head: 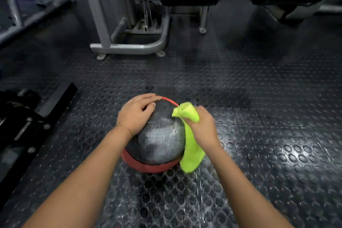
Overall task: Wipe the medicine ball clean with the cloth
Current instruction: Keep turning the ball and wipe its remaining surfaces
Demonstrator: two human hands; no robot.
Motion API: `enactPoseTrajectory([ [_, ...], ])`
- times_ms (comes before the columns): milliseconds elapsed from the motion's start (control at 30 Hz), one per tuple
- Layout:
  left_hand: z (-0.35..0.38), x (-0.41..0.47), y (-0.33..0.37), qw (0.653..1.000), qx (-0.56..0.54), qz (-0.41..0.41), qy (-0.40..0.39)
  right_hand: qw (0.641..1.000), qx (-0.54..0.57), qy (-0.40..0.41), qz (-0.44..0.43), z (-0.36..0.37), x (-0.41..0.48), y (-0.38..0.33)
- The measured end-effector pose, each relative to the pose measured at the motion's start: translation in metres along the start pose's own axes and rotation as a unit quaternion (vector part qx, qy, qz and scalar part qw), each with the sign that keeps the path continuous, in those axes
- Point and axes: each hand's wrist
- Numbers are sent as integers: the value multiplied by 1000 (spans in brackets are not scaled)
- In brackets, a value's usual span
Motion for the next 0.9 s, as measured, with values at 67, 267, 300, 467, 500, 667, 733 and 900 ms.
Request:
enactPoseTrajectory([
  [67, 1, -2, 2, 1000, 25, 3, 6, 999, -24, 11, 24, 4, 10, 0],
  [267, -2, 4, 18, 993, 90, -72, -15, 994, -73, -53, -59, 2, -48, -7],
  [300, -4, 3, 18, 992, 96, -79, -17, 991, -90, -70, -68, 2, -46, -7],
  [467, -1, -5, 18, 990, 102, -93, 10, 998, -52, 17, 14, 9, -7, -11],
  [500, 0, -4, 21, 990, 99, -98, 15, 997, -54, 39, 30, 13, -10, -11],
  [667, 3, -1, 25, 991, 94, -89, 19, 999, -2, 46, 0, 17, -81, -14],
  [733, 4, 2, 26, 992, 95, -79, 18, 998, -7, 55, -6, 14, -72, -14],
  [900, 6, 3, 27, 989, 93, -109, 30, 995, -38, 84, 37, 14, -28, -3],
])
Point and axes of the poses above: each hand's wrist, its own x-axis towards the middle knuckle, its own z-axis out of the palm, y = z × x, and after that the axes turned 11 degrees about -z, right-handed
